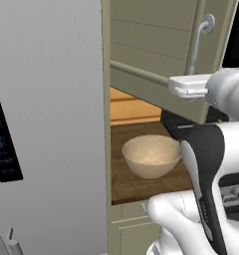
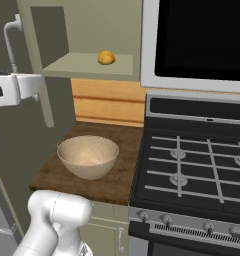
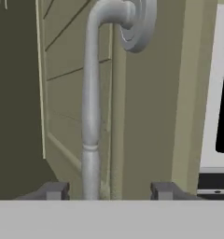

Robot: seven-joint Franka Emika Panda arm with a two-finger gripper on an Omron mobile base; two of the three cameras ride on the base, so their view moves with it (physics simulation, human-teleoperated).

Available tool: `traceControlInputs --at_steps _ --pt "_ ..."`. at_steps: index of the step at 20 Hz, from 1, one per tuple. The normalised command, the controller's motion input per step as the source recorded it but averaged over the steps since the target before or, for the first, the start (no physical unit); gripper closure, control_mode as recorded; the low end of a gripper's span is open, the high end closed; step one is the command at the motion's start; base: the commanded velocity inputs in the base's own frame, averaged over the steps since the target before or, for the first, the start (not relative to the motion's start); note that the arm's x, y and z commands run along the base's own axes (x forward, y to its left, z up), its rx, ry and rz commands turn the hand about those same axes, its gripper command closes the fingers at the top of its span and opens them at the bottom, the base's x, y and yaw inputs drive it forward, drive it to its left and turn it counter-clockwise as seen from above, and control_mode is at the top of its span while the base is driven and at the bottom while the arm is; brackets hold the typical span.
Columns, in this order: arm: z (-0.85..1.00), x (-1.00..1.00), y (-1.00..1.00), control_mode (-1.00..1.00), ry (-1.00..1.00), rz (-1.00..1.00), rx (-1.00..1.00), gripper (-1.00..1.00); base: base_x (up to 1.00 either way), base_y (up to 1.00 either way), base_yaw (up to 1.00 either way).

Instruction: Open the cabinet, pick up the bread from the cabinet and place it in the basket. Then move the basket to the dining counter.

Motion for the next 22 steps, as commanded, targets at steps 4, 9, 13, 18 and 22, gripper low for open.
traceControlInputs --at_steps 4,9,13,18,22 --pt "0.10 -1.00 -0.89 -1.00 0.00 0.00 0.00 -1.00 0.00 0.00 0.00" --pt "0.13 -0.30 -1.00 -1.00 0.02 0.05 0.03 -1.00 0.00 0.00 0.00" --pt "0.03 0.37 -0.75 -1.00 0.04 0.33 0.10 -1.00 0.00 0.00 0.00" --pt "-0.07 0.51 -0.04 -1.00 0.01 0.42 0.03 -1.00 0.00 0.00 0.00" --pt "-0.20 0.22 0.46 -1.00 -0.10 0.20 0.00 -1.00 0.00 0.00 0.00"
